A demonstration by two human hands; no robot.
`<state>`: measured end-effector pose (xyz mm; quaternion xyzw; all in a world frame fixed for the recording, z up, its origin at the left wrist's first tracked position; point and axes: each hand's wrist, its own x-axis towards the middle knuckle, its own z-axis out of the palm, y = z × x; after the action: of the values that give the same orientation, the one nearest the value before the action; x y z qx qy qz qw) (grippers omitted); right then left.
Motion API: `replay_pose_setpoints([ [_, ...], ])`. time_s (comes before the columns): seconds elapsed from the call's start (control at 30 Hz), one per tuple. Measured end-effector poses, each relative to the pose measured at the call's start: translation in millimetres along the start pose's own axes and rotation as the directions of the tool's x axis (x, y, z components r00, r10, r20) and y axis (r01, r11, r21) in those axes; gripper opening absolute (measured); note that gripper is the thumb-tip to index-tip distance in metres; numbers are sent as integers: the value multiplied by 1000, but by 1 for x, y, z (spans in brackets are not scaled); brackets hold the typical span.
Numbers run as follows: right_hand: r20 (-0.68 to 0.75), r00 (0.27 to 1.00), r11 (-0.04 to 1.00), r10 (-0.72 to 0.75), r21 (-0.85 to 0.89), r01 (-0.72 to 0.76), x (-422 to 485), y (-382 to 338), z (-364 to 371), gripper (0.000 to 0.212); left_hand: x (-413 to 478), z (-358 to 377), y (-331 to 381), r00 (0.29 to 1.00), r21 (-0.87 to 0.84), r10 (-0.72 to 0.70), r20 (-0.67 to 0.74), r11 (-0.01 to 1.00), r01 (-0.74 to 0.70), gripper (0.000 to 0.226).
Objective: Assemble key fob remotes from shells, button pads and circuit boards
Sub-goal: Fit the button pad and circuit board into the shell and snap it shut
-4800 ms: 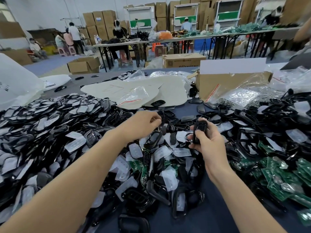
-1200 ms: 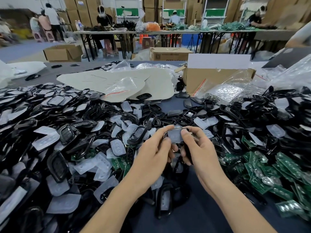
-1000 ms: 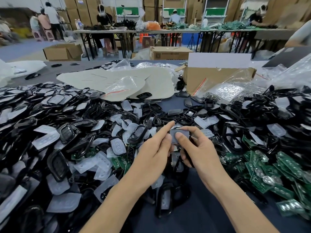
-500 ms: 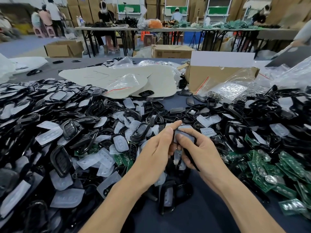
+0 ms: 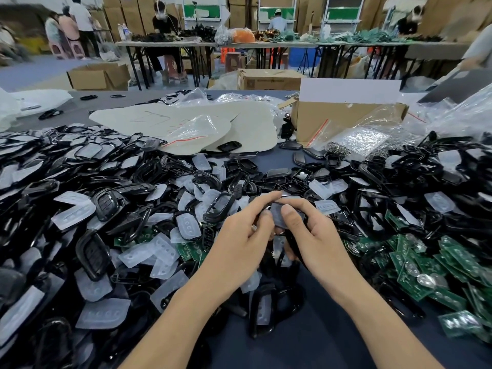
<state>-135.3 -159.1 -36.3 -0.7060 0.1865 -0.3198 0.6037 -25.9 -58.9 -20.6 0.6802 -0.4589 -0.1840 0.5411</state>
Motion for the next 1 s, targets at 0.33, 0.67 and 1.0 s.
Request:
replay_pose_setpoints([
  [0.33,-47,999,1000,-14,9,14,-1,-1,-1,16,-1,6,-5,996,-34,41,-77,998,-44,28],
  [0.67,-18,997,988,71,141,-68,2,0,-2,22,-2,13,1,983,-278,-31,-180,960,-21,17],
  [1.0,48,995,977,91,187,-98,3,2,5,20,-2,25,-3,971,-368,-84,-223,930,-4,14],
])
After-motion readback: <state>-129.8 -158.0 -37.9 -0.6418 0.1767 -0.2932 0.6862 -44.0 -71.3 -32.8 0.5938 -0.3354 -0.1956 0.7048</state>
